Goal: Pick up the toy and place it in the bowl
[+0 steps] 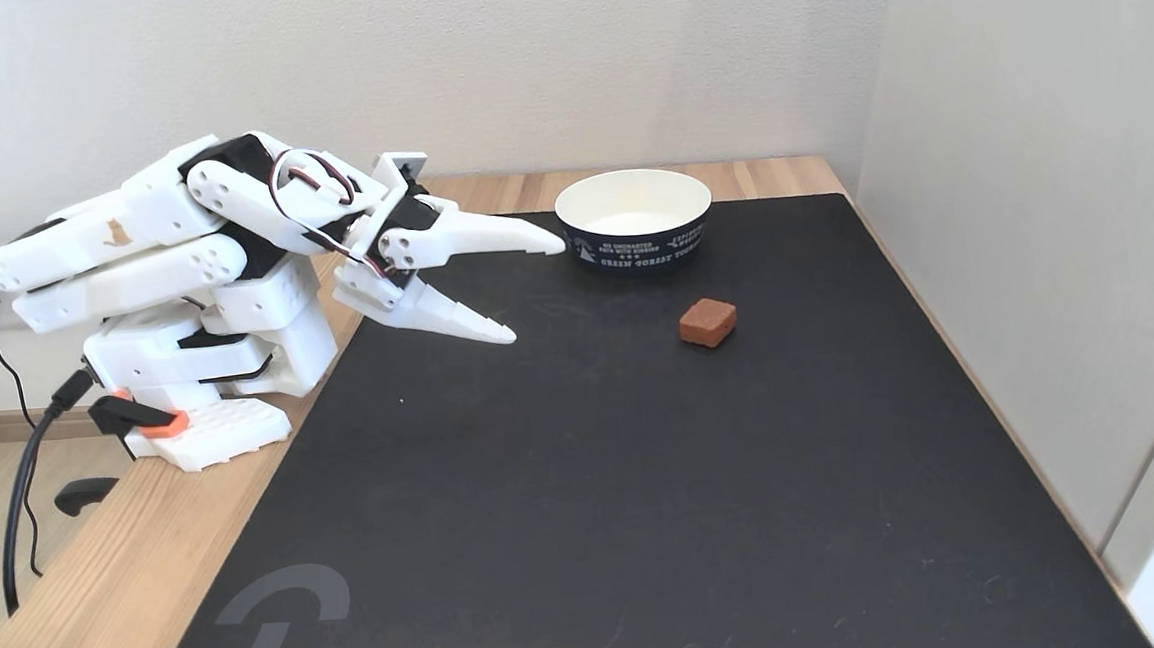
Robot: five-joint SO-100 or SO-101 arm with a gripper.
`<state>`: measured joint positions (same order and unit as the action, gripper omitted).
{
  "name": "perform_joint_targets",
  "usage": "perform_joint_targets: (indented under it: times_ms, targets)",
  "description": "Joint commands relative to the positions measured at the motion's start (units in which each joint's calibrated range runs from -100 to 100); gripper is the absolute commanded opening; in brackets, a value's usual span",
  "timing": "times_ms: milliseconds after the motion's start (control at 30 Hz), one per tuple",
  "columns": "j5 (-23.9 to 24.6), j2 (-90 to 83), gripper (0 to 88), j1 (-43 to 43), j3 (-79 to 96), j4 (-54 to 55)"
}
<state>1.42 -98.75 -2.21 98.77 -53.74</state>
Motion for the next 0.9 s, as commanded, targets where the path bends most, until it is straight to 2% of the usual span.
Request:
perform_joint_targets:
  times_ms: [0, 467, 567, 767, 867]
  targets:
    - [0.0, -0.5, 37.5, 0.2, 0.5, 0.4]
    - [0.4, -0.4, 38.2, 1.3, 0.1, -0.2]
    - [2.9, -0.4, 38.2, 1.4, 0.1, -0.3]
    - [3.2, 1.0, 38.2, 1.4, -2.4, -1.0]
    - [6.8, 7.3, 38.2, 1.4, -8.9, -3.2]
